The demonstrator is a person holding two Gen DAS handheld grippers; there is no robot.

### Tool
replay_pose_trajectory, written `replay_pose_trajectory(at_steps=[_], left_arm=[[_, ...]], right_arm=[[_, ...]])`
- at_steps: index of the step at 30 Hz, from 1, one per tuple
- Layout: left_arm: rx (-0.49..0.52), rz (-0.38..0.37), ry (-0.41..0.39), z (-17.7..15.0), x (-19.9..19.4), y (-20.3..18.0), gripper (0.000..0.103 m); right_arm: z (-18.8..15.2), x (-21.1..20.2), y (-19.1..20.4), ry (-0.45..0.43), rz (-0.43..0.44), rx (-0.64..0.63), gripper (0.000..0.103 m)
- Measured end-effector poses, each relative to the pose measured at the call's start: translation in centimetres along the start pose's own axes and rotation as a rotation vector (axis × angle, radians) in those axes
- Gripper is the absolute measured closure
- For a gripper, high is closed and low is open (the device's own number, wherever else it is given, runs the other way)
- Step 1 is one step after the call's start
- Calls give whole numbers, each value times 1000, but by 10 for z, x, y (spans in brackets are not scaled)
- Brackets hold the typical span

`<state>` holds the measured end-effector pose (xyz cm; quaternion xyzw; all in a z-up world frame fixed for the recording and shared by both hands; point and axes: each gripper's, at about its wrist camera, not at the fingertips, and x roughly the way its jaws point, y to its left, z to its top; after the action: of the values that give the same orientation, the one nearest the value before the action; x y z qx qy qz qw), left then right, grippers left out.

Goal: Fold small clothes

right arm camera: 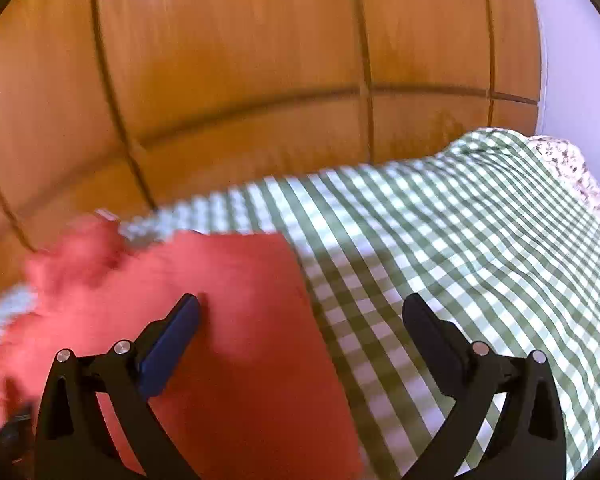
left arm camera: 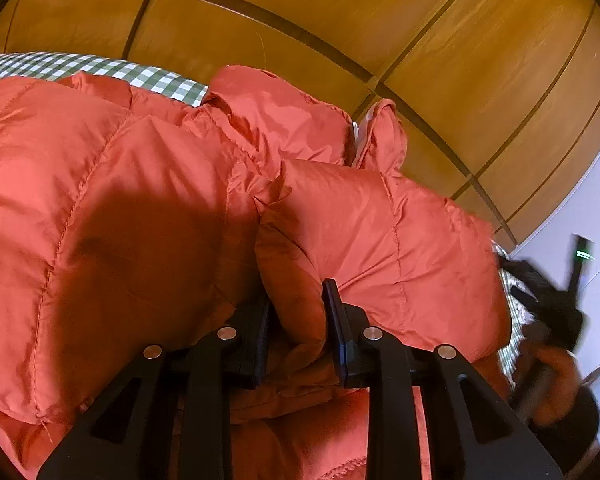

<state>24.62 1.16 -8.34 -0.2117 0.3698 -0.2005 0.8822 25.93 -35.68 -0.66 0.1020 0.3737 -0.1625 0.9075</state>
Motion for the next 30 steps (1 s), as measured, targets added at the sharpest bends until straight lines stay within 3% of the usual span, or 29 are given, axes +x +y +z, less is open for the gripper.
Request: replay_pose_trajectory(at_steps=[1, 4, 13, 18, 20, 22, 24, 27, 29, 30], left_arm=[[3, -2, 2, 0, 1, 0, 76], [10, -6, 20, 0, 9, 0, 76], [-36, -56, 35, 0, 11, 10, 76], [-38, -57, 35, -1, 11, 10, 76], [-38, -55, 35, -1, 11, 10, 76], [-38, -56, 34, 0, 11, 9, 76], [-35, -57, 33, 0, 11, 8, 75], [-28, -41, 39, 1, 10, 5, 74], [-17, -14, 55, 2, 2, 0, 63], [-9, -8, 58, 2, -2, -2, 50]], right_arm=[[-6, 25, -1, 62, -17, 1, 2], [-12, 43, -16, 107, -18, 91, 2], [-11, 29, -34, 148, 18, 143, 2], [-27, -43, -47, 11, 76, 162, 2], [-36, -42, -45, 29, 33, 116, 2], [-49, -21, -47, 107, -63, 96, 2], [-54, -6, -53, 151, -58, 135, 2], [-52, -3, -49, 148, -90, 118, 2], [-53, -3, -54, 144, -66, 138, 2], [-54, -3, -59, 145, -40, 161, 2]])
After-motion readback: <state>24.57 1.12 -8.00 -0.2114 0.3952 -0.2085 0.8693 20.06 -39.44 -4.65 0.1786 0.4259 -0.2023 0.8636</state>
